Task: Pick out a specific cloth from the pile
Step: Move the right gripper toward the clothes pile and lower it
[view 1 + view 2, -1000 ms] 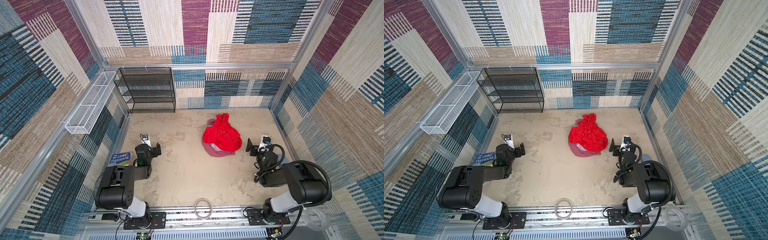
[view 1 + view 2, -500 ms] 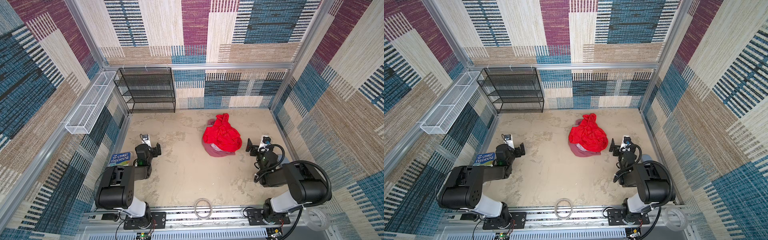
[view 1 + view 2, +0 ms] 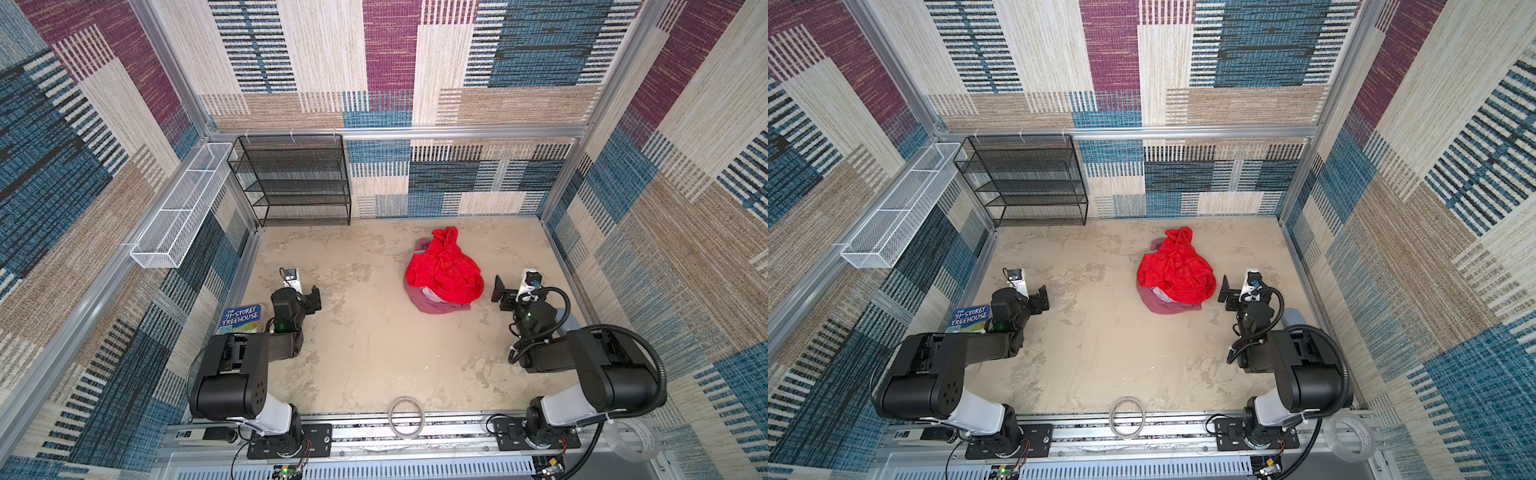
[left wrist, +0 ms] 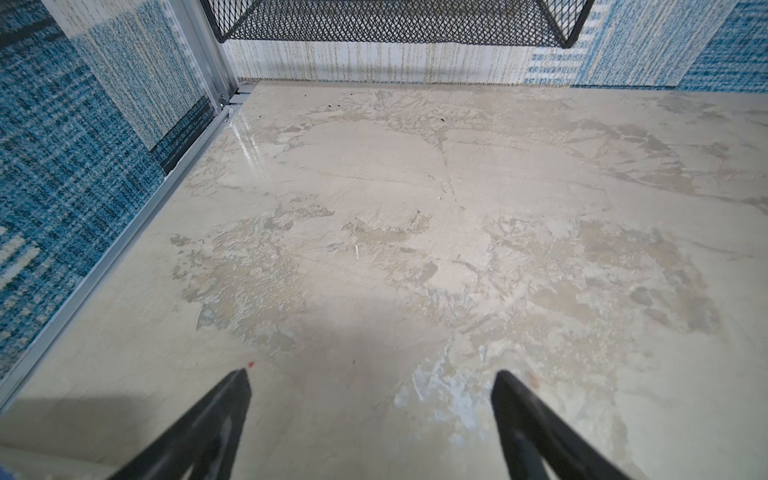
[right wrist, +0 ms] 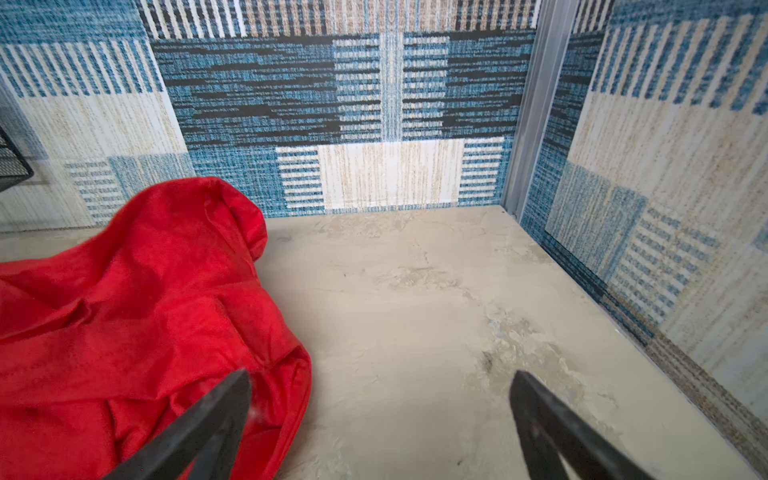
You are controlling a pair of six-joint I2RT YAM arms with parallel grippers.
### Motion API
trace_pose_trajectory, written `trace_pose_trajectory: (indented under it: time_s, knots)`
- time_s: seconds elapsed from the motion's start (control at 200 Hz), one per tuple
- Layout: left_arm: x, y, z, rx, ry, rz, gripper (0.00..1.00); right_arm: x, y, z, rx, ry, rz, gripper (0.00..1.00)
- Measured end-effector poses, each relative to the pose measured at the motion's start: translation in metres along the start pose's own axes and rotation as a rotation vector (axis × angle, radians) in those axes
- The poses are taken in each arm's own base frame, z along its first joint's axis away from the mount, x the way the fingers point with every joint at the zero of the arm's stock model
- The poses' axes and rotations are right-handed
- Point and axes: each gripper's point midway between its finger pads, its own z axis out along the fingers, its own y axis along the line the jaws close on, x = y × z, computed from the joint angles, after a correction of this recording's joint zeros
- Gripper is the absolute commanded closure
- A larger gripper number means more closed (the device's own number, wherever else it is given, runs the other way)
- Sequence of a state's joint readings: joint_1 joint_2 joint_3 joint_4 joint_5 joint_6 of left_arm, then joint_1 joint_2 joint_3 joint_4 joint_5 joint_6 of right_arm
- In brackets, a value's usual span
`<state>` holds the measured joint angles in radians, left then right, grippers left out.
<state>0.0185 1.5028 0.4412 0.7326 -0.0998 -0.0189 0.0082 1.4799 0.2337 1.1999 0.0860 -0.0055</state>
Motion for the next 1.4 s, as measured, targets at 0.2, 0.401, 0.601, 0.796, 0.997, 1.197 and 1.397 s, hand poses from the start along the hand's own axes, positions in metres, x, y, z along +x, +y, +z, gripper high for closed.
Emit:
trace_pose_trajectory:
  time_s: [0.2,0.401,0.601,0.796,0.997,1.197,1.397]
  knots:
    - [-0.046,-0.01,-0.01,0.041,-0.032,0.001,0.29,-0.05,0.014,0.011,-0.006,-0.05,-0.002,0.17]
    - [-0.07,-0.045,-0.032,0.122,-0.017,0.028,0.3,-0.099,0.04,0.011,-0.041,-0.063,0.012,0.25]
    - [-0.106,-0.096,-0.053,0.223,-0.012,0.039,0.32,-0.102,0.091,0.002,-0.173,0.033,0.04,0.31]
    - [-0.102,-0.116,-0.066,0.265,0.077,0.009,0.32,-0.075,0.158,-0.019,-0.37,0.186,0.003,0.39]
    - [-0.09,-0.118,-0.081,0.27,0.159,-0.036,0.33,-0.031,0.207,-0.048,-0.514,0.346,-0.039,0.49]
    - [-0.085,-0.113,-0.091,0.254,0.193,-0.08,0.33,0.009,0.242,-0.06,-0.588,0.469,-0.095,0.56]
    - [-0.083,-0.108,-0.094,0.229,0.201,-0.097,0.33,0.037,0.268,-0.057,-0.615,0.55,-0.134,0.57]
